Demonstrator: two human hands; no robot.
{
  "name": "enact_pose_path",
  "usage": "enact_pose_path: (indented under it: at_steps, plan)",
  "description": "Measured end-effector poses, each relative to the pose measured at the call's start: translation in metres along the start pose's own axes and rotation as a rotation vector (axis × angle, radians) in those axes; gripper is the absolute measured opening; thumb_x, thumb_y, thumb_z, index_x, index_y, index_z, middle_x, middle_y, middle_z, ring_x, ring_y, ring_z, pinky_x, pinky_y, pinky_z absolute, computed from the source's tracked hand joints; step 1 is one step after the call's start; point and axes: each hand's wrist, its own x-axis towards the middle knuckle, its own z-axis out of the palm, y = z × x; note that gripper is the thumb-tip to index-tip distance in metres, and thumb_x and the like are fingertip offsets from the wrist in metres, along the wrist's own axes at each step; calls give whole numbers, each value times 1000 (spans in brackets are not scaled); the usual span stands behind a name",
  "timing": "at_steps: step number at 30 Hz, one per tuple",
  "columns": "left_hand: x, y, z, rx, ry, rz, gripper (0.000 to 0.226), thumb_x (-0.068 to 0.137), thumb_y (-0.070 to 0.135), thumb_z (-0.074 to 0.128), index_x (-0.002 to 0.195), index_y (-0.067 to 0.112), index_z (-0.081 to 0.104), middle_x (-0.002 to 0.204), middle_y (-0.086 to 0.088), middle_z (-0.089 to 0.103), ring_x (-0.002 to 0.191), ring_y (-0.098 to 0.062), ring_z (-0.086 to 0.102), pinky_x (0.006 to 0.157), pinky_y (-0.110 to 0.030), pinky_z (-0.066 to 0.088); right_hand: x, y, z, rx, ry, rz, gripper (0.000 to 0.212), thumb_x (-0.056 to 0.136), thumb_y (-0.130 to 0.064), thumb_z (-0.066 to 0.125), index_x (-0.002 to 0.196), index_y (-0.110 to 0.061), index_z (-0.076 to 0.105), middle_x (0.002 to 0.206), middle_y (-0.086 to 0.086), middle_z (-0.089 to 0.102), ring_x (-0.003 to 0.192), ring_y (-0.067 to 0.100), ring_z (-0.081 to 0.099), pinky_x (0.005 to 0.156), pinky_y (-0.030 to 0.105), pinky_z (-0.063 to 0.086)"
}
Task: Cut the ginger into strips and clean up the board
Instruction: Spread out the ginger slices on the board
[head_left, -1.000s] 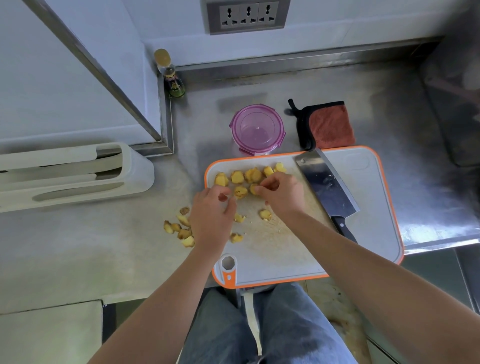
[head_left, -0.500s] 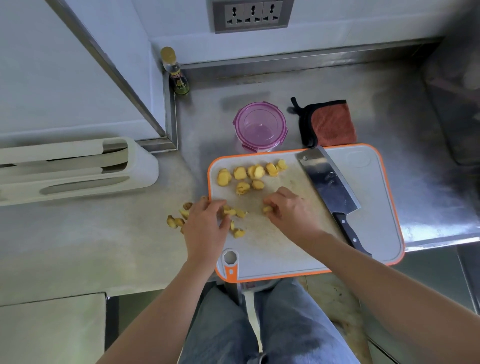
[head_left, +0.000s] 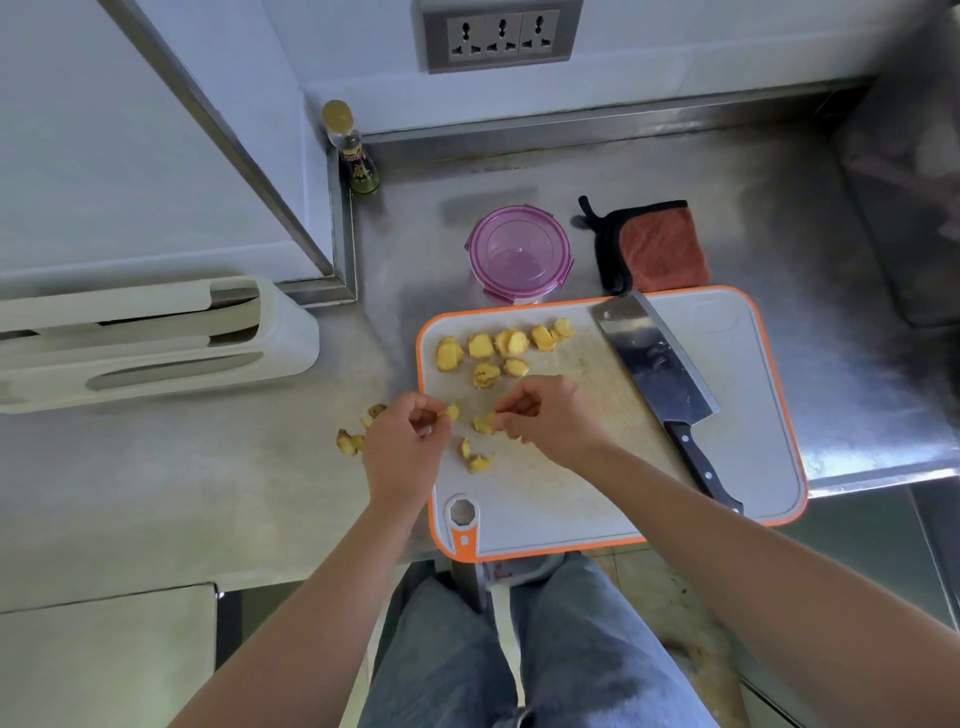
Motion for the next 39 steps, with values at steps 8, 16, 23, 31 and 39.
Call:
enact_pose_path:
  at_steps: [8, 16, 23, 31, 39]
  plan:
    - [2, -4, -3, -113, -15, -41, 8, 83, 19, 73, 85, 23, 67, 78, 11, 67, 75, -8, 62, 66, -21, 48, 5, -10, 23, -498, 4, -220, 12, 85, -17, 63, 95, -15, 69, 91, 0, 64, 84, 21, 60, 75, 36, 49]
    - [7, -8, 1, -156, -79, -44, 4, 84, 19, 72, 87, 20, 72, 80, 10, 70, 76, -8, 65, 68, -24, 49, 2, -2, 19, -488, -13, -336, 5, 84, -11, 62, 89, -12, 65, 92, 0, 58, 80, 19, 55, 67, 30, 43]
    - [8, 7, 18, -254, -129, -75, 12, 82, 14, 75, 84, 26, 72, 81, 6, 73, 80, -14, 69, 79, -36, 57, -2, -2, -13, 555, -16, 224, 10, 80, -6, 75, 86, -8, 67, 75, 7, 69, 65, 15, 64, 61, 24, 55]
    - [9, 18, 23, -382, -265, -54, 20, 83, 9, 73, 88, 28, 72, 86, 5, 74, 82, -11, 69, 76, -24, 53, 0, 0, -14, 584, -37, 233, 14, 80, -2, 73, 92, -7, 66, 81, 8, 68, 69, 15, 64, 61, 22, 55]
    - [3, 28, 24, -628, -326, -155, 31, 83, -11, 65, 102, 13, 67, 88, -8, 70, 75, -15, 66, 69, -23, 54, 0, 0, -19, 680, -18, 225, 11, 83, -1, 69, 91, -9, 68, 81, 6, 68, 70, 14, 63, 63, 19, 53]
